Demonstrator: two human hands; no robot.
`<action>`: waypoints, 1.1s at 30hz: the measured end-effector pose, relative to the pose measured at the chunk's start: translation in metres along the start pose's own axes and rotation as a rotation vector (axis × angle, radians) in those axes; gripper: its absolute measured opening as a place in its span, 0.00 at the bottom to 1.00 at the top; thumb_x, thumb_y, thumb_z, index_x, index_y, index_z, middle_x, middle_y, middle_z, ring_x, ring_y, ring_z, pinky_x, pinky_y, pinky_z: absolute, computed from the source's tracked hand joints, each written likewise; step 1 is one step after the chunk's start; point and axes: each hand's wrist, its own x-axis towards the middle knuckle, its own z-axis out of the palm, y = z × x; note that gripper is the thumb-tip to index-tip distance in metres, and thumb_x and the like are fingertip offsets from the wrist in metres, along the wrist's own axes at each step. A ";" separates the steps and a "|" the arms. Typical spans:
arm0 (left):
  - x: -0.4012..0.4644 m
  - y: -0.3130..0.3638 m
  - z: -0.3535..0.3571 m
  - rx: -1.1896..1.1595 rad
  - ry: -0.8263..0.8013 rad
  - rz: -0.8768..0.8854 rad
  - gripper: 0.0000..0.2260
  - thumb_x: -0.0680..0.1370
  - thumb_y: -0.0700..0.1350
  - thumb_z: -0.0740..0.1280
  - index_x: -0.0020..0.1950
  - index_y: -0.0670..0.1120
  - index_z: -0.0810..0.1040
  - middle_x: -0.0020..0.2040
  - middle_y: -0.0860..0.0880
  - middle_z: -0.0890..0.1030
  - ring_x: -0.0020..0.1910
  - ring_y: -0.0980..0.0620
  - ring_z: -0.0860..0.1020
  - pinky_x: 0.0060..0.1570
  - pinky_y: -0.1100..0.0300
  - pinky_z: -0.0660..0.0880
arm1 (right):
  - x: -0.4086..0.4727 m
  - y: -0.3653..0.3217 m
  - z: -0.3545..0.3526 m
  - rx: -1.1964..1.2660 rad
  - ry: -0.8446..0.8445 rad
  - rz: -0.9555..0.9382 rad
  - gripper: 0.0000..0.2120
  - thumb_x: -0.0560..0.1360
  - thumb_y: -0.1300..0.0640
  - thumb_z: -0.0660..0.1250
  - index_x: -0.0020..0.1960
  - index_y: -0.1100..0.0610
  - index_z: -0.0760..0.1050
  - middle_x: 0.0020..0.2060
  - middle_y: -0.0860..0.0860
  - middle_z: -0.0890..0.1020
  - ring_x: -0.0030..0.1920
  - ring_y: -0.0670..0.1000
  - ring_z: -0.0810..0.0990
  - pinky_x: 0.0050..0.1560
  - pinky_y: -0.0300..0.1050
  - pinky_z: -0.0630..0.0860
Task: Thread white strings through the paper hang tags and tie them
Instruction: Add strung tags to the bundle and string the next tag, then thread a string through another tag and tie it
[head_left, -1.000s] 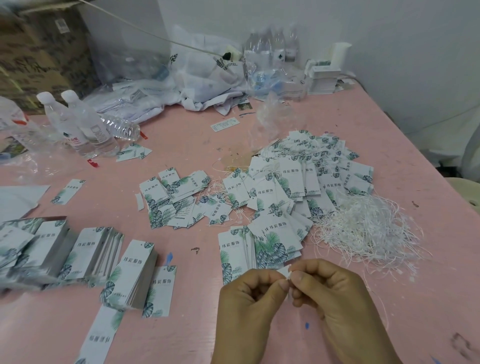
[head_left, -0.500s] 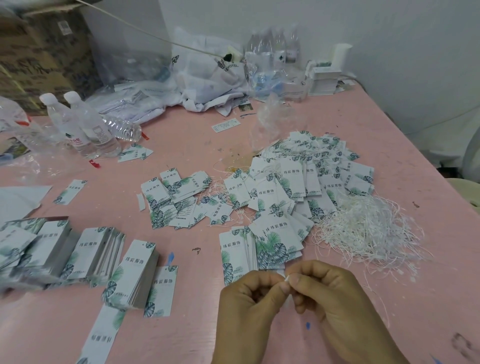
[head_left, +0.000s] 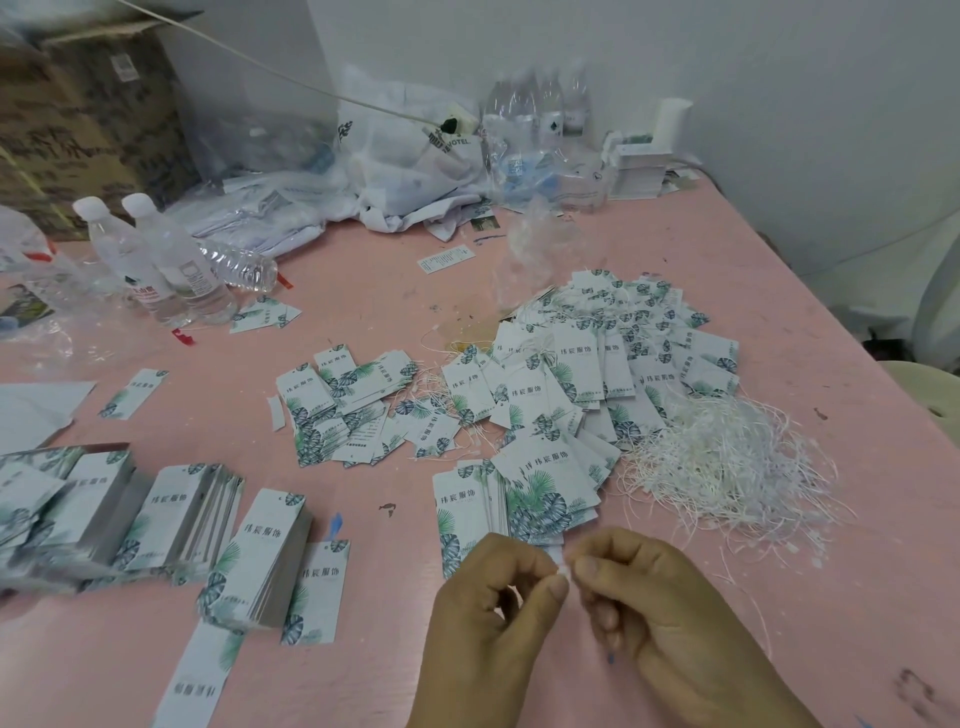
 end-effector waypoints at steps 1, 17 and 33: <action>0.001 0.000 -0.001 -0.068 0.007 -0.047 0.05 0.71 0.55 0.71 0.37 0.56 0.79 0.33 0.55 0.76 0.31 0.60 0.70 0.33 0.68 0.67 | 0.001 0.001 -0.004 -0.063 0.061 -0.117 0.06 0.63 0.61 0.73 0.40 0.59 0.83 0.24 0.55 0.72 0.23 0.48 0.69 0.22 0.36 0.68; 0.036 -0.005 -0.010 -1.407 -0.032 -0.534 0.16 0.60 0.39 0.84 0.41 0.43 0.81 0.36 0.47 0.76 0.29 0.53 0.73 0.26 0.62 0.73 | 0.024 0.046 -0.011 -0.279 -0.171 -0.098 0.14 0.67 0.60 0.74 0.52 0.62 0.81 0.44 0.57 0.85 0.44 0.51 0.81 0.48 0.45 0.76; 0.010 -0.061 0.015 -0.515 0.319 -0.466 0.09 0.79 0.33 0.64 0.39 0.39 0.78 0.30 0.43 0.73 0.27 0.54 0.67 0.27 0.65 0.65 | 0.032 -0.006 -0.037 -0.356 0.164 -0.076 0.07 0.74 0.62 0.68 0.49 0.55 0.83 0.45 0.56 0.86 0.42 0.55 0.85 0.41 0.45 0.78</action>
